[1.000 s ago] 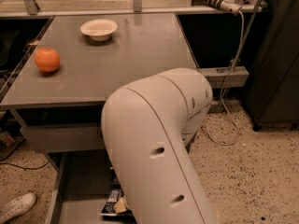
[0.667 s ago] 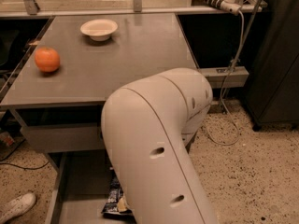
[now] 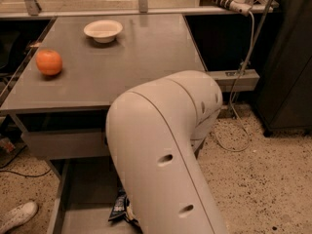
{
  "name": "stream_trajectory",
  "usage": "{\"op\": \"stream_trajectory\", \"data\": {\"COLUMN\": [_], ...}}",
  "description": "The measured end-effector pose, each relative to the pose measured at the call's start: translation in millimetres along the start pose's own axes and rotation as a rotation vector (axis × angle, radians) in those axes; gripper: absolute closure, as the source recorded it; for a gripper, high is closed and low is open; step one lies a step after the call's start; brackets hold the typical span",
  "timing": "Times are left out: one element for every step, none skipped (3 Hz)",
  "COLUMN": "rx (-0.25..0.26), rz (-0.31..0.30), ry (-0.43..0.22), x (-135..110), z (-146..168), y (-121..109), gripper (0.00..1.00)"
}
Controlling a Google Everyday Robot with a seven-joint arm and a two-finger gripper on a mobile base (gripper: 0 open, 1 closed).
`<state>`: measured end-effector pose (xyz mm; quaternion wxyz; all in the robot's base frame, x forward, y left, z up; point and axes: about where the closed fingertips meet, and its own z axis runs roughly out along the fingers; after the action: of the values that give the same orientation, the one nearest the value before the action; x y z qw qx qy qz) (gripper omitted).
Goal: Pick blue chip bag from middle drawer and place on counter
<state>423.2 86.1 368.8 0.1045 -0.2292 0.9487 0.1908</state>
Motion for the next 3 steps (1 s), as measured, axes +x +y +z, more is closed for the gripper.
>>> {"op": "stream_trajectory", "data": {"rx": [-0.006,-0.017,-0.040], "rz": [-0.013,-0.028,-0.025], "ry": [-0.024,-0.071,-0.150], "x": [8,23,32], "z": [-28,-77,-126], "y": [5,9,8], "gripper": [1.00,1.00,1.00]}}
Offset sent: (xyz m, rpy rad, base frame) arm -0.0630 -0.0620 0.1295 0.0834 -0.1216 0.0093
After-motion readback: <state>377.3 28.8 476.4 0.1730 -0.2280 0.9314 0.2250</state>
